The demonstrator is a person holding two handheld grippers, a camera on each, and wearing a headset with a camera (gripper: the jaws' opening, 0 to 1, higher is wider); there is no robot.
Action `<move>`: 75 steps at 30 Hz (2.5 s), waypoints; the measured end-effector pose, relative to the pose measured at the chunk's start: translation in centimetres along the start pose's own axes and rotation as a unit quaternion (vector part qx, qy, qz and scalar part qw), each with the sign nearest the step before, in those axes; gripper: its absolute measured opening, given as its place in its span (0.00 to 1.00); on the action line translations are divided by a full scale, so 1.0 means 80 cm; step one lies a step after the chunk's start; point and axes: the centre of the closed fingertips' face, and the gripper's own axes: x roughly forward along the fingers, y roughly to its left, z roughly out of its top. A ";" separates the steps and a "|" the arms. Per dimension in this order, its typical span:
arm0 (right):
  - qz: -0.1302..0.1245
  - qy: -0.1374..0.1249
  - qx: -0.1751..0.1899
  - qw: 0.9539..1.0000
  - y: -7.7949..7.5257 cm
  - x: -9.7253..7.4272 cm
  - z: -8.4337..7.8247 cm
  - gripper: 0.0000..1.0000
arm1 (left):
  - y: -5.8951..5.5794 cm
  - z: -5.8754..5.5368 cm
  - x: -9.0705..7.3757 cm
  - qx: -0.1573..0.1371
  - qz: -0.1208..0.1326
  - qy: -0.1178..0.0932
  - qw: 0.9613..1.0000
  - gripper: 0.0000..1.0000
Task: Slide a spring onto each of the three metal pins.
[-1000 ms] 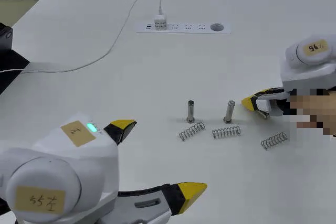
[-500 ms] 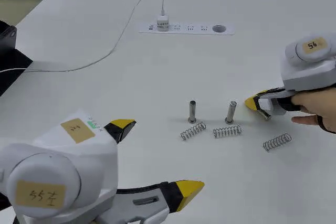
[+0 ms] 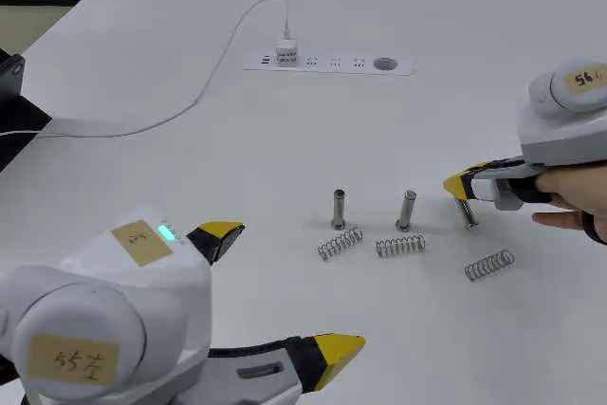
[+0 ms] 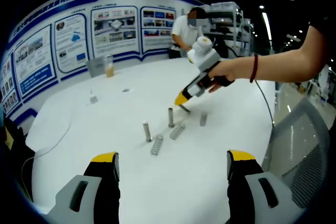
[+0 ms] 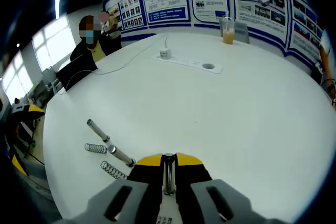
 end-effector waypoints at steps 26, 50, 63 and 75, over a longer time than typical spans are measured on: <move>-0.014 0.020 -0.031 0.999 0.011 -0.041 -0.015 0.09 | -0.008 0.003 -0.009 0.001 -0.002 -0.013 1.000 0.84; -0.024 0.042 -0.028 0.998 0.012 -0.051 -0.026 0.09 | -0.007 0.005 -0.012 0.001 0.001 -0.015 1.000 0.82; -0.017 0.042 -0.030 0.999 0.015 -0.052 -0.026 0.09 | -0.009 0.006 -0.012 0.004 0.001 -0.015 1.000 0.82; -0.003 0.015 -0.028 0.999 0.028 -0.065 -0.016 0.25 | -0.006 0.007 -0.012 0.009 0.002 -0.015 1.000 0.81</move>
